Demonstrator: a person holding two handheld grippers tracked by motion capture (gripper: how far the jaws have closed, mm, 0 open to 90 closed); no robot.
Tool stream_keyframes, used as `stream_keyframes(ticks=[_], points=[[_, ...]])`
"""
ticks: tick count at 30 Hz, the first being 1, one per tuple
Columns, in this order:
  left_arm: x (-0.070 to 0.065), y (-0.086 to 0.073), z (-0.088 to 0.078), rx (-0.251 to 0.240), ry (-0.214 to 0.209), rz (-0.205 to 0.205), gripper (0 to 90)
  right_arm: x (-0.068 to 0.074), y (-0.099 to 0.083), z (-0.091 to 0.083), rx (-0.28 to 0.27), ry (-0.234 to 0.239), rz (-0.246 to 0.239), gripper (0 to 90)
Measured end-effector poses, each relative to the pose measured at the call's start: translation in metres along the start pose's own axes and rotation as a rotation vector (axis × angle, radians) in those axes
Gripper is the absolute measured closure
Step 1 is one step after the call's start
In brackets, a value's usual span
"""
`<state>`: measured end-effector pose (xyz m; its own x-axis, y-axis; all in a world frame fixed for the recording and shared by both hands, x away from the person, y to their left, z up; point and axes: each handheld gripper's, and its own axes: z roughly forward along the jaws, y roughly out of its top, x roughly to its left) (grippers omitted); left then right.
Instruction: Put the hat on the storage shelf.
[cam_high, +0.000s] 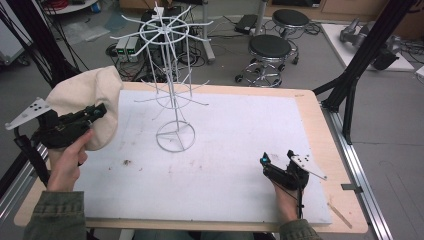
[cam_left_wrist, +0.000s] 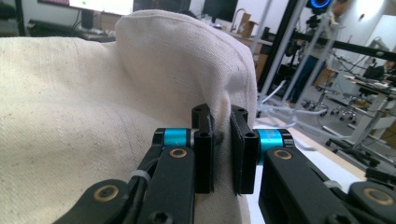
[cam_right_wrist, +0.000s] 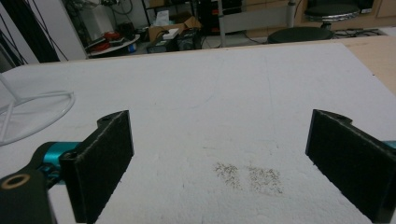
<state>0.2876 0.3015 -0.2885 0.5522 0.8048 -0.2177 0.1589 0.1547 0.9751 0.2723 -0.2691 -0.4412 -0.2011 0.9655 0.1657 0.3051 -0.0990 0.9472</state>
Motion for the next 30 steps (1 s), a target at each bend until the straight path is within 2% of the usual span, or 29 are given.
stream_keyframes(ticks=[5, 6, 13, 14, 18, 21, 30], points=[[-0.01, 0.012, -0.01, -0.048, -0.033, 0.018, 81.6, 0.001, 0.0, 0.0, -0.004, 0.002, 0.004, 6.6], [-0.015, 0.017, -0.015, -0.067, -0.047, 0.034, 81.5, 0.0, 0.0, 0.0, -0.003, 0.002, 0.004, 6.6], [-0.028, 0.031, -0.022, -0.112, -0.082, 0.075, 81.4, 0.0, 0.0, 0.0, -0.004, 0.001, 0.006, 6.6], [-0.03, 0.034, -0.024, -0.134, -0.08, 0.085, 81.5, 0.0, 0.0, 0.0, -0.004, 0.001, 0.007, 6.6], [-0.034, 0.042, -0.029, -0.183, -0.107, 0.087, 81.5, 0.0, 0.0, 0.0, -0.008, 0.001, 0.005, 6.6], [-0.036, 0.049, -0.03, -0.197, -0.13, 0.082, 81.4, -0.001, 0.0, 0.0, -0.006, 0.003, 0.005, 6.6], [-0.048, 0.076, -0.038, -0.253, -0.153, 0.137, 81.4, -0.001, 0.0, 0.0, -0.006, 0.003, 0.004, 6.6]])
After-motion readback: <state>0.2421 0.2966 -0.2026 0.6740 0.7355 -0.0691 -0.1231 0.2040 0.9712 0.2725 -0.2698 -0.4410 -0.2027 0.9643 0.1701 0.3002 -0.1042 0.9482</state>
